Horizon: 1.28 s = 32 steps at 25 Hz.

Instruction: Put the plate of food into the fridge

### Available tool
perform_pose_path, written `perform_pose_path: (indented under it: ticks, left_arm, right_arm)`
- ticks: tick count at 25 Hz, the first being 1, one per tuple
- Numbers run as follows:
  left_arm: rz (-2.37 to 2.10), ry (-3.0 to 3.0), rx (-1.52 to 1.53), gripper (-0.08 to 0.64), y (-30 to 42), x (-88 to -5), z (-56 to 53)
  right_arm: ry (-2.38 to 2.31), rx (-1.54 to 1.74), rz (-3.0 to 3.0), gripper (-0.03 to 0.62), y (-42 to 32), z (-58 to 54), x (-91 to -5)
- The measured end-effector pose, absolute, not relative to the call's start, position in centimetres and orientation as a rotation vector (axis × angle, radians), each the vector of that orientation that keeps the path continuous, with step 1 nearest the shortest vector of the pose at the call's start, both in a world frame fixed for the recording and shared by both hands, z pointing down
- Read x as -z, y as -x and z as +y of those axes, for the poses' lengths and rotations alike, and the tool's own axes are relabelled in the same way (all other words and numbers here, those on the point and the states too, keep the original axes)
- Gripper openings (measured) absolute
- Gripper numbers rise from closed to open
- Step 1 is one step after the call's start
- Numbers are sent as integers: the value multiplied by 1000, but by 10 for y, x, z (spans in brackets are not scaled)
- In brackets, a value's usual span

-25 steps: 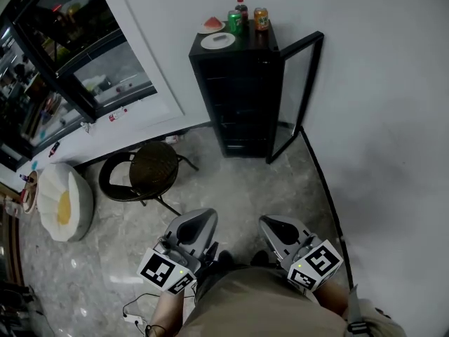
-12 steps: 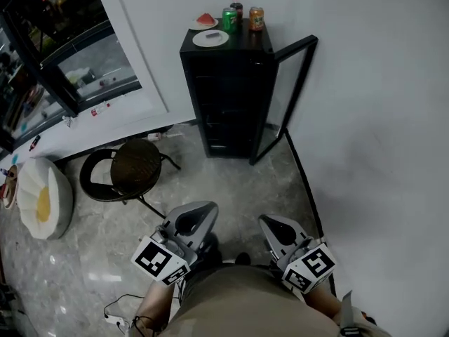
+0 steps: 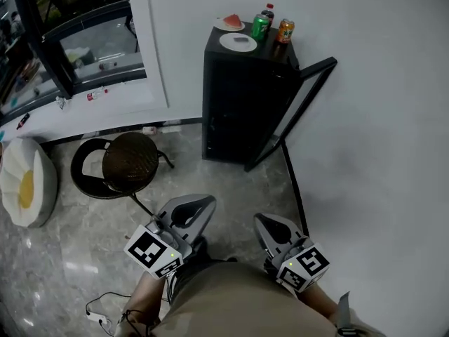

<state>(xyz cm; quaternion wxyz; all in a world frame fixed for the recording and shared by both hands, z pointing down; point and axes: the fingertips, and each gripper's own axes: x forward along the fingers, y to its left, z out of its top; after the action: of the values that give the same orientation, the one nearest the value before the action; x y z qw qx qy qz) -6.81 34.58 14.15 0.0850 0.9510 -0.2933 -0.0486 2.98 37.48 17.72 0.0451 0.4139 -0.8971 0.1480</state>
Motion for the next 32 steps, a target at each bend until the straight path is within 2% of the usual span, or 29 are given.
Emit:
perform_pose_path:
  ticks: [15,32]
  left_arm:
    - [-883,-2844,206,11,142,-145,306]
    - [-836,-2803,201,11,152,-166,278]
  right_arm:
    - [-1268,-412,-2694,21,43,329,-175]
    - [-1222,-461,-2648,21,63,300,-193]
